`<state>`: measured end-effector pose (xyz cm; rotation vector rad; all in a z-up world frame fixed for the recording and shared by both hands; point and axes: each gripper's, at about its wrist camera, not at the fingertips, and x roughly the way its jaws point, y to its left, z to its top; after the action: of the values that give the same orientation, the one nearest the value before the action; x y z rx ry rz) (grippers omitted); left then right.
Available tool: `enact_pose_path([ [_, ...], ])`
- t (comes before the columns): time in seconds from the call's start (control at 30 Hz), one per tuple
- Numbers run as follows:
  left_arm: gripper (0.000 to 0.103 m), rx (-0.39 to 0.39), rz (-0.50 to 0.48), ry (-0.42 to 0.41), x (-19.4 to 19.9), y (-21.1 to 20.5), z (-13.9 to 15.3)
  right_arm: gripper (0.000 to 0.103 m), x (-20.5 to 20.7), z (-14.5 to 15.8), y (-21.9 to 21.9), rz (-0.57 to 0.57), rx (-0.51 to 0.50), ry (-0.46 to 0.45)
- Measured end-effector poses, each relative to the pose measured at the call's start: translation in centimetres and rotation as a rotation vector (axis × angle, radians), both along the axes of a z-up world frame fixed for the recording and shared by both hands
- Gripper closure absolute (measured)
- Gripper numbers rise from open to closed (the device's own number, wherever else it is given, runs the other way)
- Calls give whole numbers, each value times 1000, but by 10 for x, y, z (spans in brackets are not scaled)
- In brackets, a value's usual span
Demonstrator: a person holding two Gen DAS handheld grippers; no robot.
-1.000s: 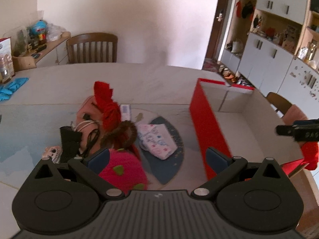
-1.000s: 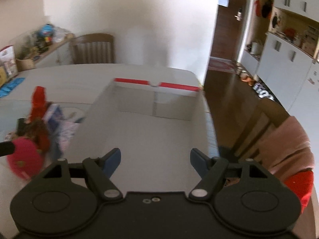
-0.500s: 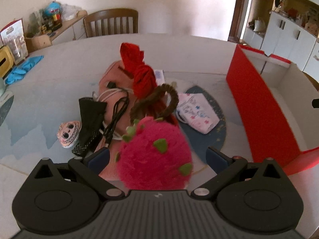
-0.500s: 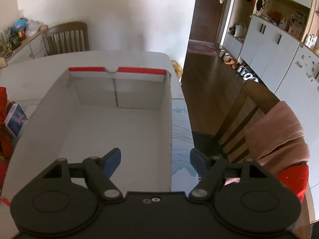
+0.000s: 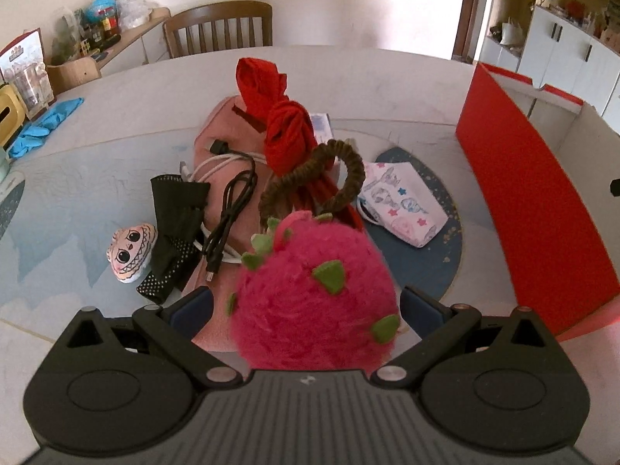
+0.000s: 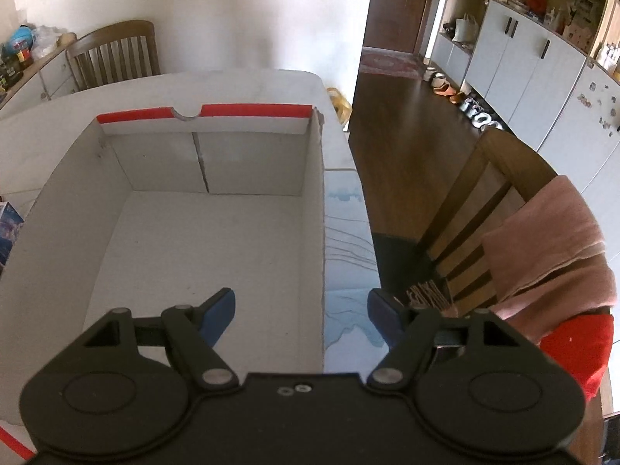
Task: Organize objects
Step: 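Grasp the pink fluffy strawberry plush with the left gripper, then carry the strawberry plush into the white box and open the left gripper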
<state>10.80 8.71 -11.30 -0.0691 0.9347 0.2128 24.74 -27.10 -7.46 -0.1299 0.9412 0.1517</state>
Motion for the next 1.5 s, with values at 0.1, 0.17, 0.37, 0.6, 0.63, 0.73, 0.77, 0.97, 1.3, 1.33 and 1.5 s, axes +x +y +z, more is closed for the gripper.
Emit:
enact_pose_path([
  [0.1, 0, 0, 0, 4, 0, 0, -3, 50, 6, -3, 0, -6, -8, 27],
  [0.17, 0, -4, 1, 7, 1, 0, -4, 54, 10, -6, 0, -15, -11, 48],
  [0.37, 0, 4, -5, 6, 3, -3, -6, 69, 12, -8, -1, -32, -33, 88],
  [0.6, 1, -1, -6, -10, 3, -4, -4, 91, 7, -8, -3, -35, -36, 127],
  [0.63, 1, -3, -8, -11, 4, -5, -4, 93, 6, -8, -4, -30, -34, 129],
  [0.73, 5, -5, -9, -10, 5, -5, -4, 96, 7, -8, -5, -22, -27, 129],
  [0.77, 6, -6, -11, -9, 5, -5, -4, 96, 5, -7, -4, -19, -31, 128],
  [0.97, 17, -2, -26, -4, 4, -4, -5, 99, 5, -6, -2, -9, -38, 128],
  [1.3, 31, -22, -93, -19, -5, 6, 1, 99, 4, -7, 3, -13, -55, 125],
  [1.33, 31, -20, -105, -20, -6, 7, 3, 99, 3, -7, 3, -10, -58, 125],
  [1.5, 31, -17, -169, -33, -10, 13, 23, 99, 1, -6, 3, 6, -76, 131],
])
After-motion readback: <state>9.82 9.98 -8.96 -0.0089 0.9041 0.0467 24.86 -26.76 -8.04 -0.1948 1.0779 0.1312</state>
